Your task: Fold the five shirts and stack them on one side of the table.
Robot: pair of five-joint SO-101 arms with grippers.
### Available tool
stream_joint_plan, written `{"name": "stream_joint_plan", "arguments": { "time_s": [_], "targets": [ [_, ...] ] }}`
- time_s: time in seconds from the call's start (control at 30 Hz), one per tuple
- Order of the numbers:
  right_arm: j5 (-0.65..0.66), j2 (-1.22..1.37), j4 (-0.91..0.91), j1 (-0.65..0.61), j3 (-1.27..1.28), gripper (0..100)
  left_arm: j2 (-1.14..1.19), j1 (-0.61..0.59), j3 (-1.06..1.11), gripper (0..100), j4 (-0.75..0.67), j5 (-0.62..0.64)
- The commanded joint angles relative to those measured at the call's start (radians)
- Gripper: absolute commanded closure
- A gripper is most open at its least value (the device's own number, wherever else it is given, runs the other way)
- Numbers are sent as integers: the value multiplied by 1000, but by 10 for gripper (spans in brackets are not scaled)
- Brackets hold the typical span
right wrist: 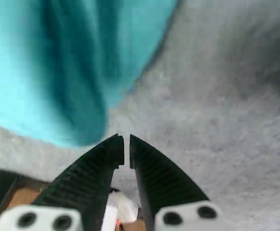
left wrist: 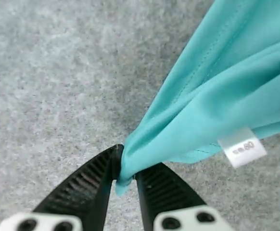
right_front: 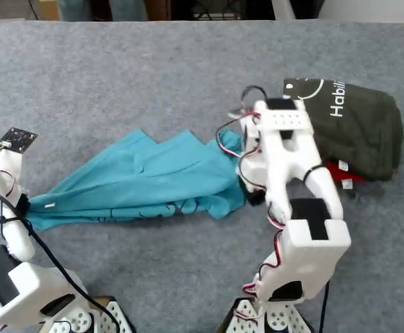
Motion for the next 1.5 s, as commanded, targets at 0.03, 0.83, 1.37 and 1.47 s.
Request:
{"name": "stream_joint_plan", "arguments": {
  "time_s": [0.03, 0.83, 1.37, 1.47],
  "targets": [
    [66, -48, -9, 18, 51, 972, -28, 5, -4, 970, -5, 14],
    [2, 237, -11, -385, -857, 727, -26, 8, 10, 970, -6, 14],
    [2, 1010, 132, -385, -1710, 733, -28, 24, 12, 970, -6, 14],
    [3, 1036, 124, -388, -1710, 733, -28, 24, 12, 970, -6, 14]
  ]
}}
